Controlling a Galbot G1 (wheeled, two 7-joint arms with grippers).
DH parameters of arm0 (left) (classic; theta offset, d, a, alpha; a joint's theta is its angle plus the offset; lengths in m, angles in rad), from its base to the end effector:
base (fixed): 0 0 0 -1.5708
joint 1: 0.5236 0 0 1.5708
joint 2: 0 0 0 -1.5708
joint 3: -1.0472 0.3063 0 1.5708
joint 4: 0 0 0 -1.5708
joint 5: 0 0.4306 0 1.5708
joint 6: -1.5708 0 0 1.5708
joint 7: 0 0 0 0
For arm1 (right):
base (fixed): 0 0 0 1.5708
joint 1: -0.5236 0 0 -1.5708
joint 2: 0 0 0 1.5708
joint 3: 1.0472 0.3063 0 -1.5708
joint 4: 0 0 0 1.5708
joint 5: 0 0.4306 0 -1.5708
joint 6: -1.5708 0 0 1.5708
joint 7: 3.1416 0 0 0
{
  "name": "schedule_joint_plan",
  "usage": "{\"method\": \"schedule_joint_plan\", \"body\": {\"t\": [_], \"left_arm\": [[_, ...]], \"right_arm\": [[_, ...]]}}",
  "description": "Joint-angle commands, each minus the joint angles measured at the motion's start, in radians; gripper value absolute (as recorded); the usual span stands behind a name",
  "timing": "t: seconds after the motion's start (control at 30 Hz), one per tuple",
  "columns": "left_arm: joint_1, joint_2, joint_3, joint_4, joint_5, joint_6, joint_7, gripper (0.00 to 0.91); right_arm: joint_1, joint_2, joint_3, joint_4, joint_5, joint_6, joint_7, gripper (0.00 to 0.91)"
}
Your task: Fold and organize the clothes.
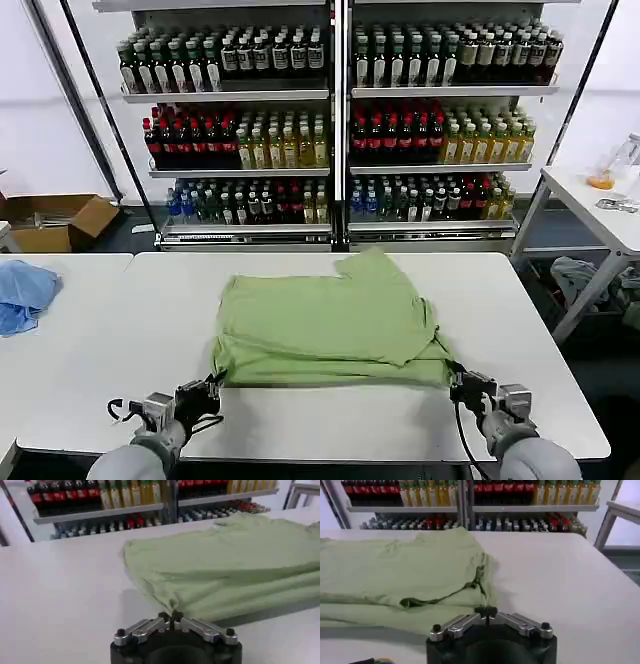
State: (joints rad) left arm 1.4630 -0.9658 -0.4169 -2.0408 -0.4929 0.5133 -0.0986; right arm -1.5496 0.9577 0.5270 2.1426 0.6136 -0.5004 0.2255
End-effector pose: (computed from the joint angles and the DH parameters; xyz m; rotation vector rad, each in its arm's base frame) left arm 0.3028 0.0297 -0.2592 -0.3128 -2.5518 -0.1713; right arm 0.2888 -0.0432 -0.2263 0.1433 -2.6178 0.0790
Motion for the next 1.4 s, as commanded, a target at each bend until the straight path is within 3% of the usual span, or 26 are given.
{"method": "schedule_joint_plan", "body": {"t": [0.03, 0.2, 0.23, 0.27, 0.3, 0.33, 0.57, 0.87, 1.07, 1.2, 1.4], "left_arm": [[0.197, 0.081, -0.019, -0.148, 0.014, 0.000, 0.022, 0.050], [0.234, 0.106, -0.017, -0.164, 0.031, 0.000, 0.019, 0.071], [0.241, 0.109, -0.023, -0.167, 0.031, 0.001, 0.016, 0.121], [0.246, 0.112, -0.027, -0.172, 0.031, 0.002, 0.015, 0.272], [0.248, 0.115, -0.029, -0.176, 0.031, 0.008, 0.014, 0.907], [0.248, 0.117, -0.029, -0.177, 0.030, 0.015, 0.006, 0.907], [0.247, 0.112, -0.068, -0.214, 0.019, 0.007, -0.024, 0.907], [0.130, 0.120, -0.131, -0.215, -0.100, -0.047, -0.116, 0.907], [-0.058, 0.102, -0.053, -0.049, -0.161, -0.074, -0.175, 0.907], [-0.251, 0.079, 0.044, 0.093, -0.195, -0.043, -0.190, 0.907], [-0.464, 0.052, 0.185, 0.265, -0.191, 0.021, -0.199, 0.907]], "right_arm": [[-0.299, -0.019, 0.116, 0.194, -0.044, -0.002, -0.001, 0.000], [-0.400, 0.011, 0.136, 0.231, -0.107, -0.005, 0.002, 0.000], [-0.409, 0.016, 0.135, 0.238, -0.115, -0.005, 0.001, 0.000], [-0.414, 0.019, 0.133, 0.240, -0.126, -0.009, 0.001, 0.000], [-0.413, 0.027, 0.132, 0.242, -0.142, -0.021, 0.001, 0.524], [-0.410, 0.031, 0.131, 0.244, -0.151, -0.032, 0.000, 0.907], [-0.368, 0.032, 0.154, 0.265, -0.191, 0.003, -0.018, 0.907], [-0.148, -0.029, 0.140, 0.201, -0.129, 0.016, 0.001, 0.907], [0.161, -0.052, -0.026, 0.040, -0.038, -0.019, 0.048, 0.907], [0.378, -0.047, -0.167, -0.107, 0.051, -0.053, 0.091, 0.907], [0.636, -0.024, -0.292, -0.305, 0.117, -0.077, 0.116, 0.907]]}}
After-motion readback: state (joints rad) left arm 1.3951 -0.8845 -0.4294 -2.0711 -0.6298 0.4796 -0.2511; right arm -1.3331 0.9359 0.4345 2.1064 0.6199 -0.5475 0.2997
